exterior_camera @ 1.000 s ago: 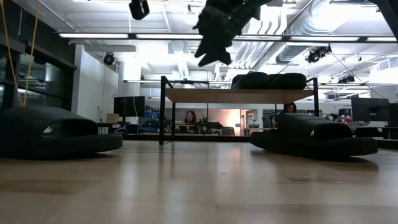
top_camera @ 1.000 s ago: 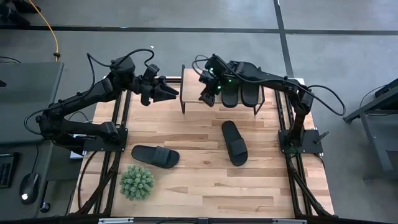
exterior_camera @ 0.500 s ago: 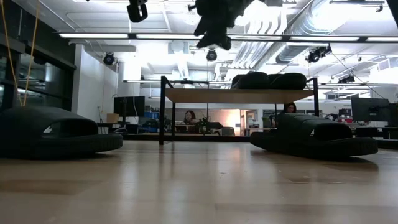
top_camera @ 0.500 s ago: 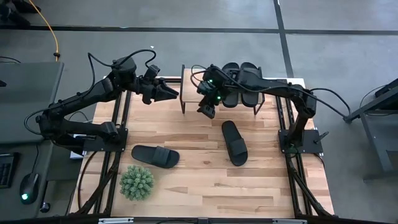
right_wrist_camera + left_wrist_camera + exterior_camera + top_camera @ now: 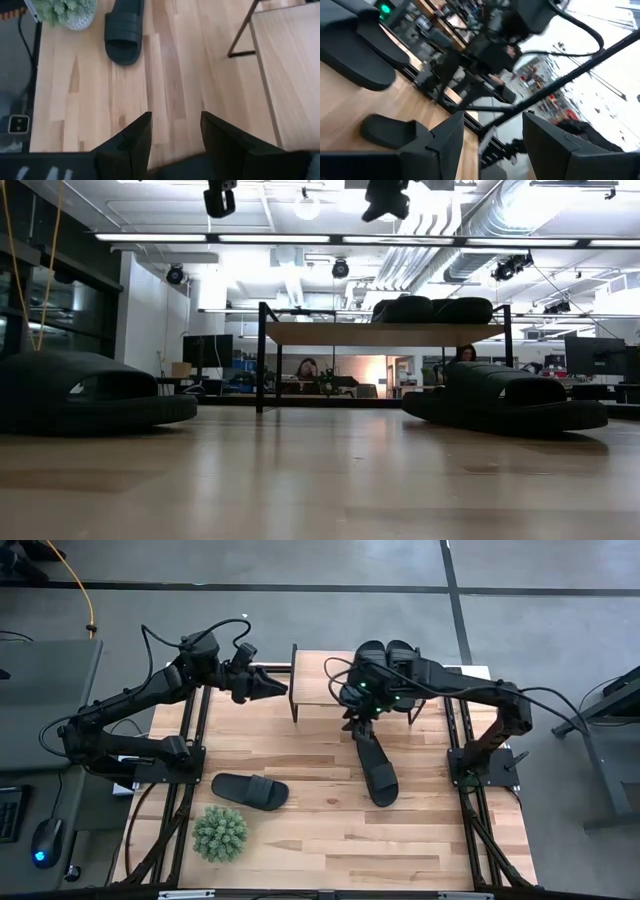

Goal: Pick and place slides into the shelf
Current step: Put the black slipper on the shelf

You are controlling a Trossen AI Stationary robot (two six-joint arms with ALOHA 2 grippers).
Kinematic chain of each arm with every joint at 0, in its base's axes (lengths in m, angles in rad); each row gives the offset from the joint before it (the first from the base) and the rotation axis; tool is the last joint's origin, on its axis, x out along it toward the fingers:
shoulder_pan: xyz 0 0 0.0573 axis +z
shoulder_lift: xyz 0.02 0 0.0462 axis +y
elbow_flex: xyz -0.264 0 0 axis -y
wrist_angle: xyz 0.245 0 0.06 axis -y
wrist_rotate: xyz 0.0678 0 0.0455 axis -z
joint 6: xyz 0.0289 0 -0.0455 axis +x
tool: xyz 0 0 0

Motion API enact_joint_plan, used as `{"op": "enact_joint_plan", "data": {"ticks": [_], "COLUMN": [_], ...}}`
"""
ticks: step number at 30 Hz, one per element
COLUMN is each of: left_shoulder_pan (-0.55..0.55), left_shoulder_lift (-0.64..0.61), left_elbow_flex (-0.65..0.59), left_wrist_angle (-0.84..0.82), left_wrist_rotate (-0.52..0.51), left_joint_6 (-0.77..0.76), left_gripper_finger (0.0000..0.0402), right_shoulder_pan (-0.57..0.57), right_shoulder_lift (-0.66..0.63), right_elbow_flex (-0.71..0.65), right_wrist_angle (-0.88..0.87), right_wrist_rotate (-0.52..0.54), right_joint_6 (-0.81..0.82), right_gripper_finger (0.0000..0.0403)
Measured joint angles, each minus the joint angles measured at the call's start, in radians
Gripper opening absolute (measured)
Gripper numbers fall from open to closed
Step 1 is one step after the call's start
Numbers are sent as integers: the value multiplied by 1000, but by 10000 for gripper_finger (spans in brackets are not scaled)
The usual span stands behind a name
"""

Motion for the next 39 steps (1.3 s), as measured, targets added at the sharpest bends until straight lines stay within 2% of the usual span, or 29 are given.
{"op": "enact_joint_plan", "data": {"ticks": [7, 13, 18, 23, 32, 34, 39], "left_shoulder_pan": [0, 0, 0, 0, 0, 0, 0], "left_shoulder_lift": [0, 5, 6, 6, 6, 6, 6], "left_elbow_flex": [0, 0, 0, 0, 0, 0, 0], "left_wrist_angle": [0, 8, 8, 7, 6, 6, 6], "left_wrist_rotate": [-58, -126, -183, -188, -188, -188, -169], "left_joint_6": [-16, -6, -2, 3, -15, -15, -15], "left_gripper_finger": [186, 186, 186, 186, 186, 186, 186], "right_shoulder_pan": [67, 161, 248, 347, 512, 547, 622], "right_shoulder_lift": [-24, -26, -26, -26, -26, -26, -25], "right_elbow_flex": [0, 0, 0, 0, -17, -40, -139], "right_wrist_angle": [-106, -220, -228, -224, -232, -242, -242], "right_wrist_rotate": [53, 161, 272, 407, 719, 759, 777], "right_joint_6": [17, 93, 205, 309, 552, 608, 756], "right_gripper_finger": [160, 160, 160, 160, 160, 160, 160]}}
